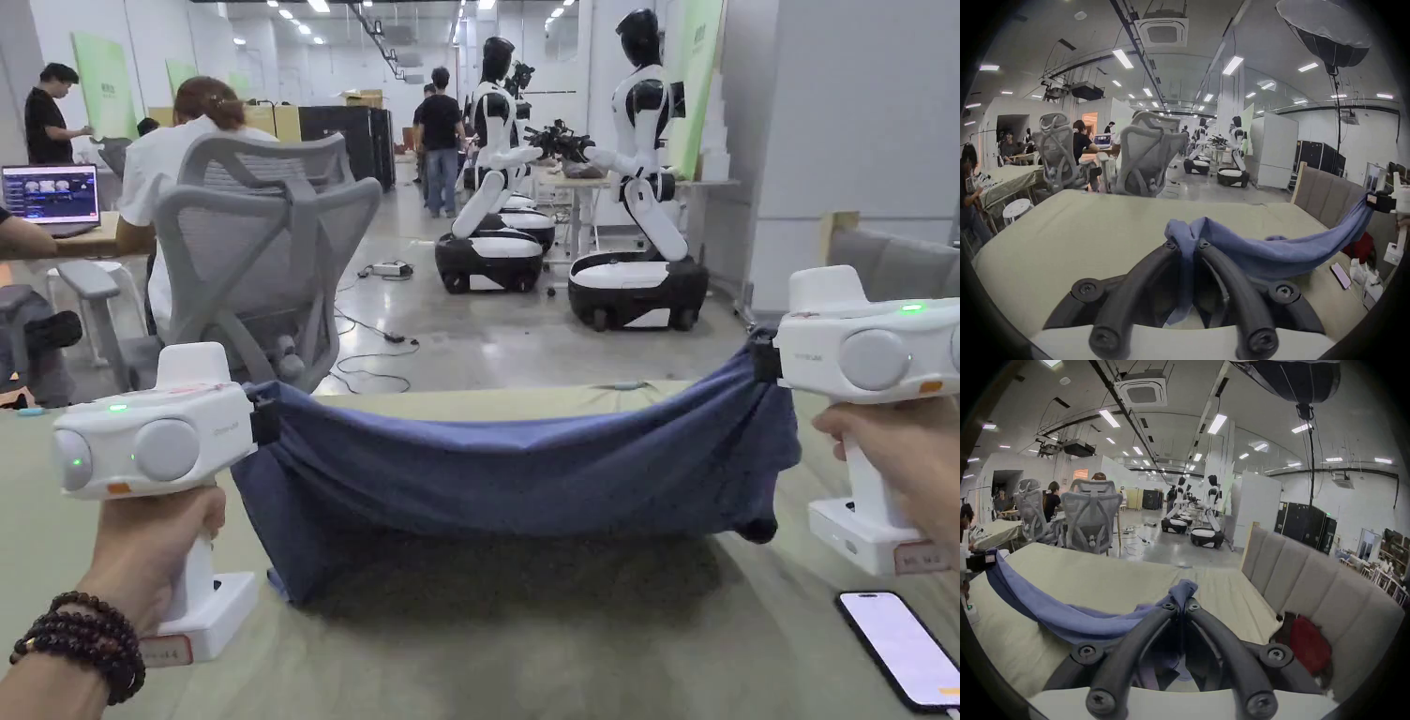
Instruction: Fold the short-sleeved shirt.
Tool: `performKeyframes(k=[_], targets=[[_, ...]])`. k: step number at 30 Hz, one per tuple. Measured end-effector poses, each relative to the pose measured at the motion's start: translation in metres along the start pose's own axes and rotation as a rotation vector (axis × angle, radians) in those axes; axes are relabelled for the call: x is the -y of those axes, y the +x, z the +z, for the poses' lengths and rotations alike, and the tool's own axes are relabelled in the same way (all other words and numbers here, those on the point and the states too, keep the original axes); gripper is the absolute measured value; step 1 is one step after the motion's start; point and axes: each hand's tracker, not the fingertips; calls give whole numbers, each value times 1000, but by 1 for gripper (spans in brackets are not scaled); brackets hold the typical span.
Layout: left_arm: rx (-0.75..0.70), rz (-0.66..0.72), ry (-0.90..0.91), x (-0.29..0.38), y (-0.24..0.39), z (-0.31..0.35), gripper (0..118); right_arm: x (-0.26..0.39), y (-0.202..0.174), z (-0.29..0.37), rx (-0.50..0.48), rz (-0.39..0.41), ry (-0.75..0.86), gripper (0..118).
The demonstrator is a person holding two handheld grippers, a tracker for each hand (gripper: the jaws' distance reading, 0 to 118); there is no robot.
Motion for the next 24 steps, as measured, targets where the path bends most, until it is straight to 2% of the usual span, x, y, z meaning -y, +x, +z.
performKeyframes(k=[5, 10, 12, 16, 19, 22, 24], targets=[[-7, 35, -100, 88, -6, 46, 6, 97, -14, 52, -9, 29, -75, 2], [31, 99, -240, 164, -19, 85, 6, 189, -25, 91, -38, -42, -219, 2], [17, 115, -245, 187, -21, 101, 6, 218, -29, 108, -43, -35, -254, 2], [-24, 118, -324, 215, -24, 121, 6, 252, -25, 119, -28, -19, -292, 2], [-76, 180, -335, 224, -30, 133, 6, 268, -17, 130, -13, -36, -339, 2], [-62, 155, -331, 229, -29, 144, 6, 277, -9, 138, -11, -57, -353, 2], [-55, 111, -341, 232, -25, 149, 6, 282, -8, 135, -5, -40, -389, 2]])
